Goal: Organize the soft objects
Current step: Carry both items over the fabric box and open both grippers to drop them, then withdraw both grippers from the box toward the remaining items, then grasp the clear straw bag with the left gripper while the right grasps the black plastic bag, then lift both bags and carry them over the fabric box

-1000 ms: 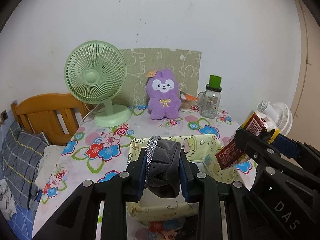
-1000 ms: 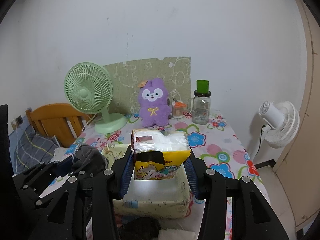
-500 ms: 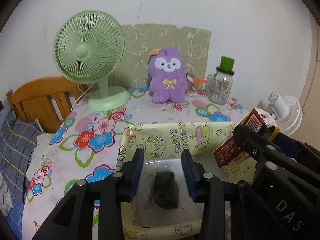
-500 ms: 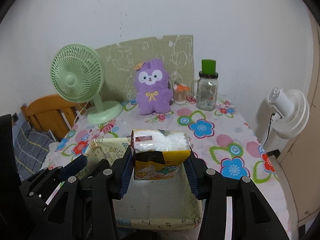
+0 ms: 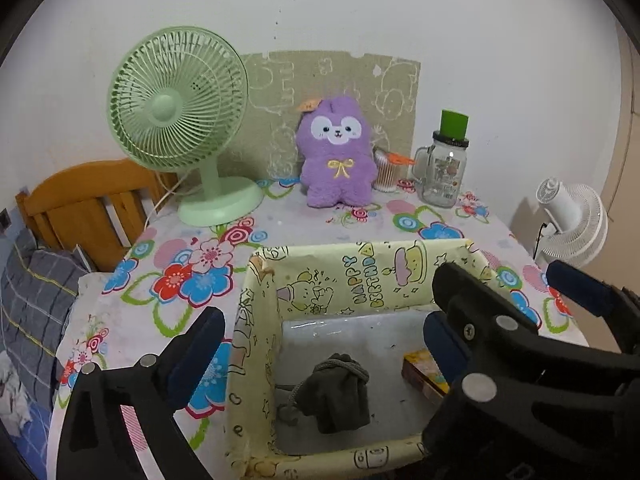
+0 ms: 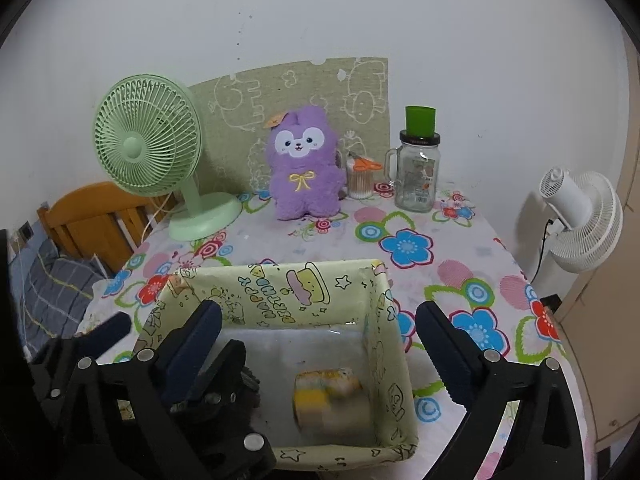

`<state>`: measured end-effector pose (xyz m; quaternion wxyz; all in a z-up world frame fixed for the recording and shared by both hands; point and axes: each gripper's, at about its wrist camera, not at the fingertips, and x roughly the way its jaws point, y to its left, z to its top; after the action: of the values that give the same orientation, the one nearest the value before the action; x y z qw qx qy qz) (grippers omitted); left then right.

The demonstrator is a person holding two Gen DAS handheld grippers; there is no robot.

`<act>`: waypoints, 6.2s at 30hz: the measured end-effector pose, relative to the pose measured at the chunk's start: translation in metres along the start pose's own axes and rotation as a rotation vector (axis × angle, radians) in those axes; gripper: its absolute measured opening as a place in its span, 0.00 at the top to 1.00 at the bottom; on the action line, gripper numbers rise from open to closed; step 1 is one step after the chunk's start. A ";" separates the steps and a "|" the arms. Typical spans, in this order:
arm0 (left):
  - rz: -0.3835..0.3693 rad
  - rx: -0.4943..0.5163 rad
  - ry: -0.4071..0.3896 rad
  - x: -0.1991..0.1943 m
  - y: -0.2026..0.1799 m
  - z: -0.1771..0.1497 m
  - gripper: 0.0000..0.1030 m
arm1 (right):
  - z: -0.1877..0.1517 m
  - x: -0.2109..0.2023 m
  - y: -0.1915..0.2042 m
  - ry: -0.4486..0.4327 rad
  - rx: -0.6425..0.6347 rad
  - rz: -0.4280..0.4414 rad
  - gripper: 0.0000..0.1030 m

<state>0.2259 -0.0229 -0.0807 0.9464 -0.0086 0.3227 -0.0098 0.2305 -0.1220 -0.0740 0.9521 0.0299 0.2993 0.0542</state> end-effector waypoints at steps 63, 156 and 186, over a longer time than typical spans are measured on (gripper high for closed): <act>-0.028 0.020 -0.110 -0.146 0.006 -0.104 0.00 | -0.109 -0.170 0.007 -0.146 -0.003 -0.039 0.00; -0.031 0.021 -0.127 -0.161 0.011 -0.084 0.83 | -0.091 -0.168 0.030 -0.117 -0.026 -0.006 0.44; -0.052 0.071 -0.208 -0.186 -0.020 -0.034 0.82 | -0.040 -0.194 0.006 -0.192 -0.016 0.016 0.44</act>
<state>0.0577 -0.0386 0.0058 0.9739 0.0155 0.2217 -0.0449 0.0486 -0.1388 0.0040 0.9762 0.0298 0.2059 0.0613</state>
